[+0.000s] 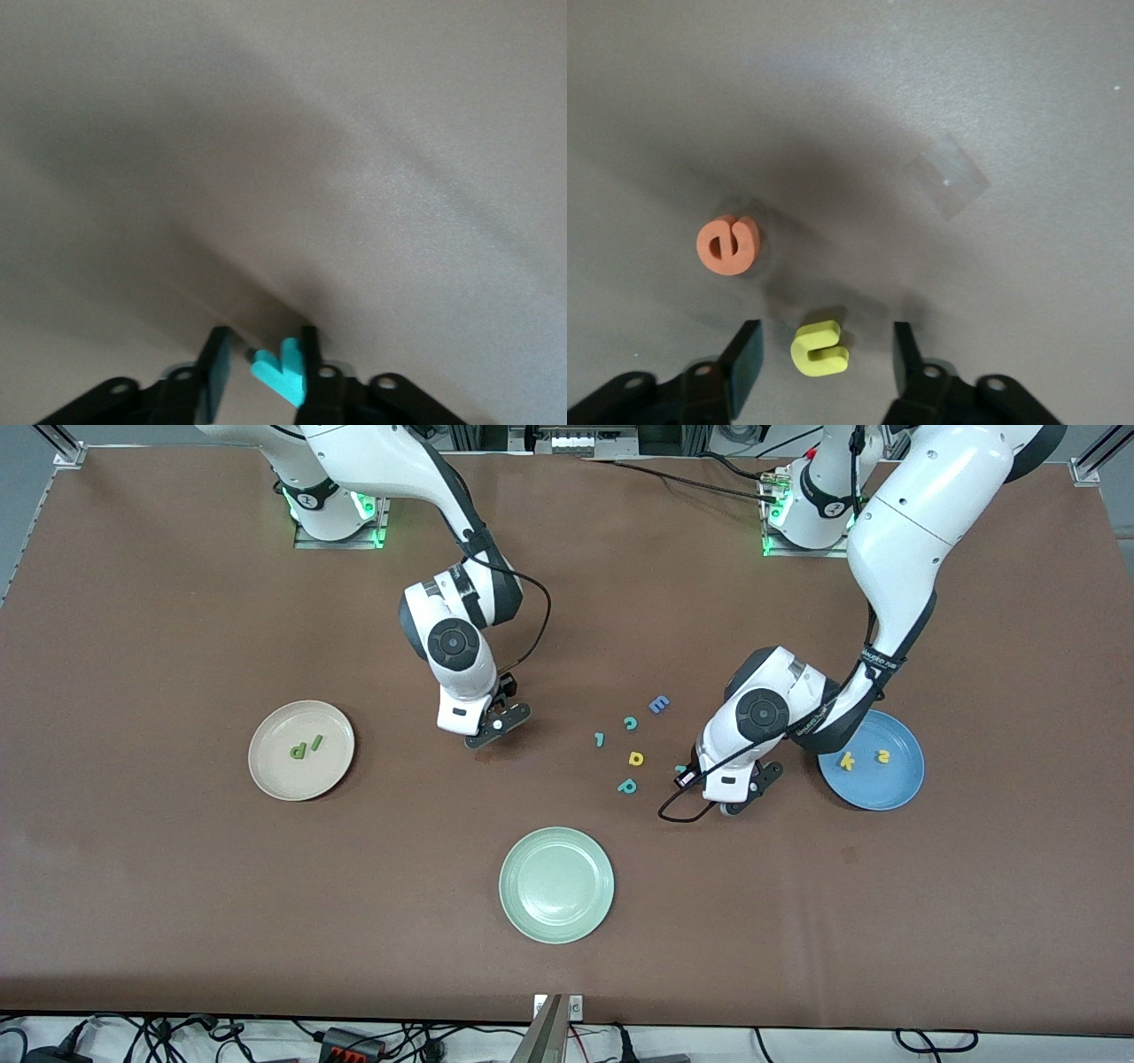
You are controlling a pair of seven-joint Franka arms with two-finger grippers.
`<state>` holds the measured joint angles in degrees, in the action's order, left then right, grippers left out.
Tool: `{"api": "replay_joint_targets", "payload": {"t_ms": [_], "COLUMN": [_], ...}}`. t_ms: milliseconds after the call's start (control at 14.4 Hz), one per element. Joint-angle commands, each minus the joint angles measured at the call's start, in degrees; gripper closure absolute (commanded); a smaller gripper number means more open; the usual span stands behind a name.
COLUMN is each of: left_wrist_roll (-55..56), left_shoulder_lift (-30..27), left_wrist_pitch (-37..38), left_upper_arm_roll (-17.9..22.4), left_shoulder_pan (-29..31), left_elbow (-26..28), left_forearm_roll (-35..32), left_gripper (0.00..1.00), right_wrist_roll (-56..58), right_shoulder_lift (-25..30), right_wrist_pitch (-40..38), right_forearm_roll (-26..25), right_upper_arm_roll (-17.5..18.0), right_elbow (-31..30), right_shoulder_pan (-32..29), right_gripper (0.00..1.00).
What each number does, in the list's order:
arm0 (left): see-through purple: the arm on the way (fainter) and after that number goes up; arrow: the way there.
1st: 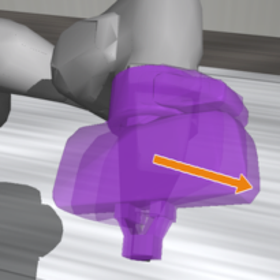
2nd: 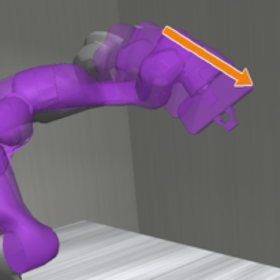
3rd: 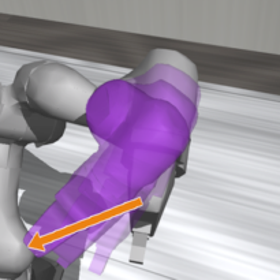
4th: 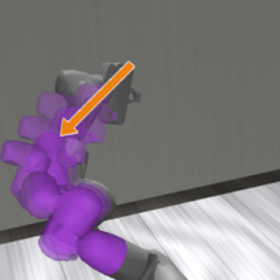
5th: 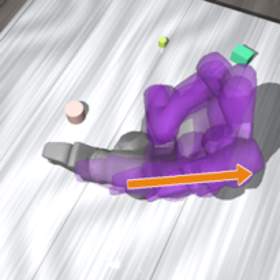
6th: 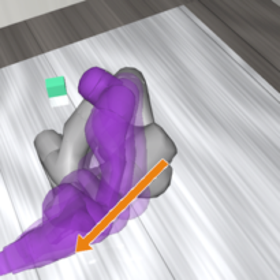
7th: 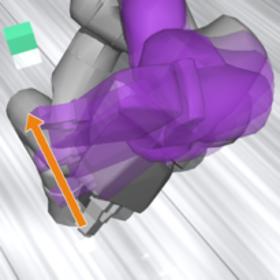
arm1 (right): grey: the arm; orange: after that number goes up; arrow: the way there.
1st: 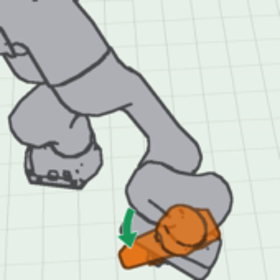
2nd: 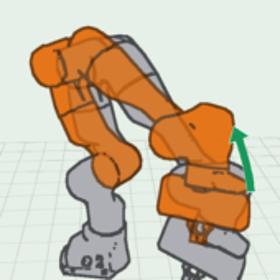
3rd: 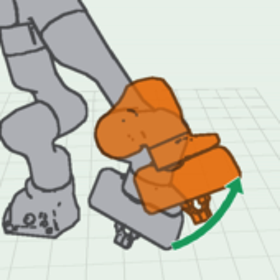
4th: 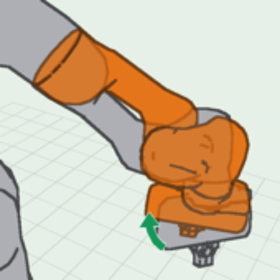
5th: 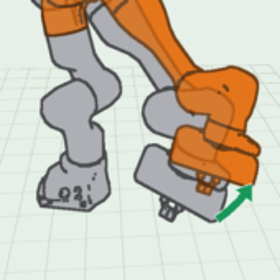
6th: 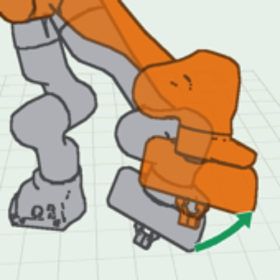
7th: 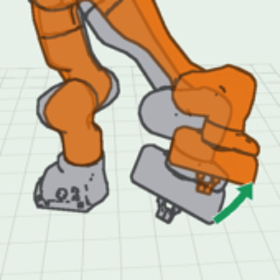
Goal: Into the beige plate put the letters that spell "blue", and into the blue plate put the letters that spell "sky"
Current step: 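Grasp the cyan y with the left gripper while the right gripper grasps the u, then place the yellow u on the beige plate with the right gripper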
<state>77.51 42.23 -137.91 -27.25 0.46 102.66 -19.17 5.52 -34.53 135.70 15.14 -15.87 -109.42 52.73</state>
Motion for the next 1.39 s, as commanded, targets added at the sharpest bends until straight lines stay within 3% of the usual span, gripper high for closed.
{"api": "replay_joint_targets", "payload": {"t_ms": [0, 209, 348, 626, 835, 904, 1113, 1321], "left_wrist_roll": [0.71, 0.45, 0.45, 0.45, 0.54, 0.54, 7.09, 13.00], "left_shoulder_lift": [0.04, 0.04, 0.04, 0.04, 0.04, -0.04, -0.57, -0.66], "left_wrist_pitch": [-0.16, -0.16, -0.16, -0.16, -0.16, 0.19, 0.45, 2.03], "left_upper_arm_roll": [0.09, 0.09, 0.09, 0.09, 0.09, 0.09, -0.17, -0.35], "left_shoulder_pan": [-0.29, -0.20, -0.20, -0.20, -0.20, -0.20, 0.50, -0.11], "left_elbow": [0.17, 0.17, 0.17, 0.17, 0.08, -0.09, -0.44, -0.71], "left_forearm_roll": [-1.58, -1.58, -1.58, -1.58, -1.58, -1.58, -0.87, -0.96], "left_gripper": [0.76, 0.91, 0.91, 0.91, 0.92, 0.88, 0.44, 0.32], "right_wrist_roll": [1.25, 1.33, 1.33, 0.37, 0.19, -1.11, -2.71, -4.11], "right_shoulder_lift": [0.34, 0.34, 0.34, 0.43, 0.60, 0.78, 1.66, 2.89], "right_wrist_pitch": [0.10, 0.09, 0.18, 0.09, -1.13, -3.05, -4.39, -4.39], "right_forearm_roll": [0.68, 0.68, 0.68, 0.68, 0.94, 0.95, 0.95, 1.12], "right_upper_arm_roll": [-0.39, -0.39, -0.39, -0.39, -0.39, -0.48, -1.00, -3.19], "right_elbow": [-0.79, -1.23, -1.23, -1.23, -1.14, -0.80, -0.62, -0.62], "right_shoulder_pan": [0.62, 0.62, 0.79, 0.97, 0.62, 0.62, 0.36, -1.40], "right_gripper": [0.37, 0.38, 0.42, 0.74, 0.86, 0.91, 0.91, 0.91]}}
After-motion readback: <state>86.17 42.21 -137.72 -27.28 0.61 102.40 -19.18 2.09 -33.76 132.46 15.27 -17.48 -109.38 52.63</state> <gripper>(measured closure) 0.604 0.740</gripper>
